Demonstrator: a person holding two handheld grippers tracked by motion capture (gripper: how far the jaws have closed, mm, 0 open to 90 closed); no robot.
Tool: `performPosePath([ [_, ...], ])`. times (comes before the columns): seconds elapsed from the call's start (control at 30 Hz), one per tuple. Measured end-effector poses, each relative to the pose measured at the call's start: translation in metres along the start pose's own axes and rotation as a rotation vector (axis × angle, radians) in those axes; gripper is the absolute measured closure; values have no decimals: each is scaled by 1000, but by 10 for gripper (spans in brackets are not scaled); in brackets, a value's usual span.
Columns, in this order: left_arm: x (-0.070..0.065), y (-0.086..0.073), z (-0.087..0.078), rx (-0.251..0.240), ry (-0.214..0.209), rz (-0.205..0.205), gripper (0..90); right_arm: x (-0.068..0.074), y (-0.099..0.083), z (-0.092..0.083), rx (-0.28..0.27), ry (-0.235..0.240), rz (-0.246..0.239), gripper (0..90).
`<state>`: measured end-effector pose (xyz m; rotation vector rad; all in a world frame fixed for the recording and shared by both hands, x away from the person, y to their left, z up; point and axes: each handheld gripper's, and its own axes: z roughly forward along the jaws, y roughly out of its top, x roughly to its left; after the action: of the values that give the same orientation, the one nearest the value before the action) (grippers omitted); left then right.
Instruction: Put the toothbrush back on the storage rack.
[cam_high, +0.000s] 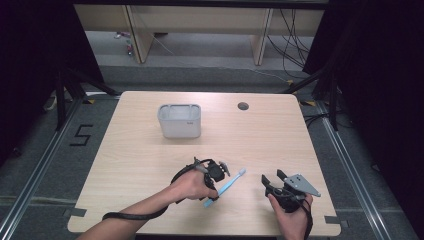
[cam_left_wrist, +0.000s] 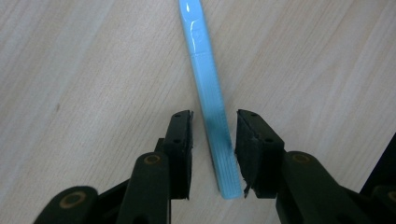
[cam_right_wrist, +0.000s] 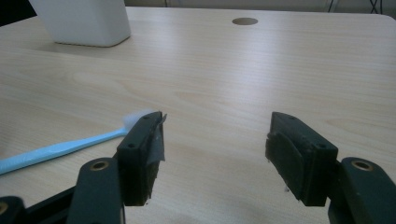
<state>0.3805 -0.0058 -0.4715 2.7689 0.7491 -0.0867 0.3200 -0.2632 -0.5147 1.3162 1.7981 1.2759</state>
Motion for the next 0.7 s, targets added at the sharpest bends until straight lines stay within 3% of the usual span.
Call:
performPosePath([
  [0.33,1,7,6,10,9,-4,673,0,0,-1,12,-5,-3,370],
  [0.7,-4,10,9,16,20,29,711,-1,1,-1,13,-5,-20,369],
])
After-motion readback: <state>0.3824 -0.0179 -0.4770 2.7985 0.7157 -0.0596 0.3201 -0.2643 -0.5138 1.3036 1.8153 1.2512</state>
